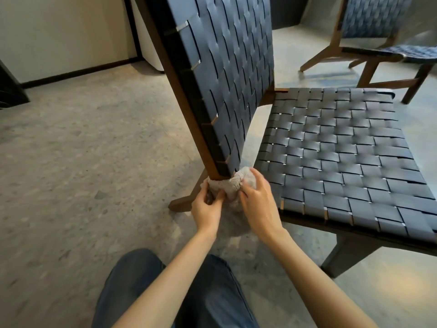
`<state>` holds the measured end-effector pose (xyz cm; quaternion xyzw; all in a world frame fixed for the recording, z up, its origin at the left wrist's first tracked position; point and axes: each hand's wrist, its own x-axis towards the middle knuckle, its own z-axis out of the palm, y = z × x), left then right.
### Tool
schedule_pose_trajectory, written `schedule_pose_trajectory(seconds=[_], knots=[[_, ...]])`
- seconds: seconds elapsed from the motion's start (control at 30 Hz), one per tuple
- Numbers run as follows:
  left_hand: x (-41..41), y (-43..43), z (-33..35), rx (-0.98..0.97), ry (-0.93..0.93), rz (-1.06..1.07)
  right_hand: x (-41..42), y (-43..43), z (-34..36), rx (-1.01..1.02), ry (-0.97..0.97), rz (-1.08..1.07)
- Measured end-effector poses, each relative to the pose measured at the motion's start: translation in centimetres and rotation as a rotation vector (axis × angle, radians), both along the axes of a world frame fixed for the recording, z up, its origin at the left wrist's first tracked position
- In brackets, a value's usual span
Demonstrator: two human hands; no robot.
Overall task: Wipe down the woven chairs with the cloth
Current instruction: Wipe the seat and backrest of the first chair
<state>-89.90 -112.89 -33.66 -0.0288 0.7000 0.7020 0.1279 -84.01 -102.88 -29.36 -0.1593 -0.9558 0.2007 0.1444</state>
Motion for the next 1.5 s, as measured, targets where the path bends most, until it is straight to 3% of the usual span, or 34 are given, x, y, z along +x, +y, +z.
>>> schedule_pose_trajectory(seconds=[0.07, 0.17, 0.27, 0.37, 0.57, 0.73, 0.87, 1.0, 1.1, 1.23, 1.3, 1.4, 1.5], knots=[[-0.4, 0.2, -0.2, -0.066, 0.042, -0.019, -0.6, 0.0, -1.3, -0.038, -0.138, 0.073], [-1.0, 0.0, -1.1, -0.162, 0.079, -0.074, 0.0, 1.2, -3.3, 0.182, -0.213, 0.083], [-1.5, -0.5, -1.3, -0.191, 0.019, -0.103, 0.6, 2.4, -3.7, 0.332, -0.254, 0.148], [-2.1, -1.0, -1.1, -0.224, -0.046, -0.09, 1.0, 3.3, -3.1, 0.348, -0.282, 0.226], [-0.3, -1.4, -0.9, -0.257, -0.049, -0.25, 3.0, 3.4, -0.6, 0.303, -0.26, 0.175], [1.1, -3.4, 1.0, -0.25, 0.091, -0.296, 7.0, 2.1, 0.8, 0.229, -0.166, 0.052], [1.4, -4.9, 2.6, -0.304, 0.239, -0.404, 9.4, 0.5, 0.4, 0.058, -0.077, 0.025], [0.9, -5.1, 3.2, -0.334, 0.23, -0.448, 9.4, -0.4, -0.2, -0.152, -0.083, -0.04], [-0.6, -5.4, 2.5, -0.495, 0.222, -0.394, 7.9, -0.4, -0.5, -0.233, -0.087, -0.026], [-3.2, -5.3, 0.8, -0.865, 0.264, -0.252, 5.2, -0.4, -1.4, -0.17, -0.047, 0.028], [-4.0, -4.7, -0.4, -0.819, 0.281, -0.168, 4.0, -0.1, -2.2, -0.041, -0.034, 0.064], [-4.7, -3.3, -2.8, -0.517, 0.279, -0.1, 2.5, 0.5, -3.8, 0.162, -0.003, 0.066], [-4.1, -1.7, -4.7, -0.269, 0.348, -0.061, 1.8, 1.0, -5.1, 0.21, 0.038, 0.015]])
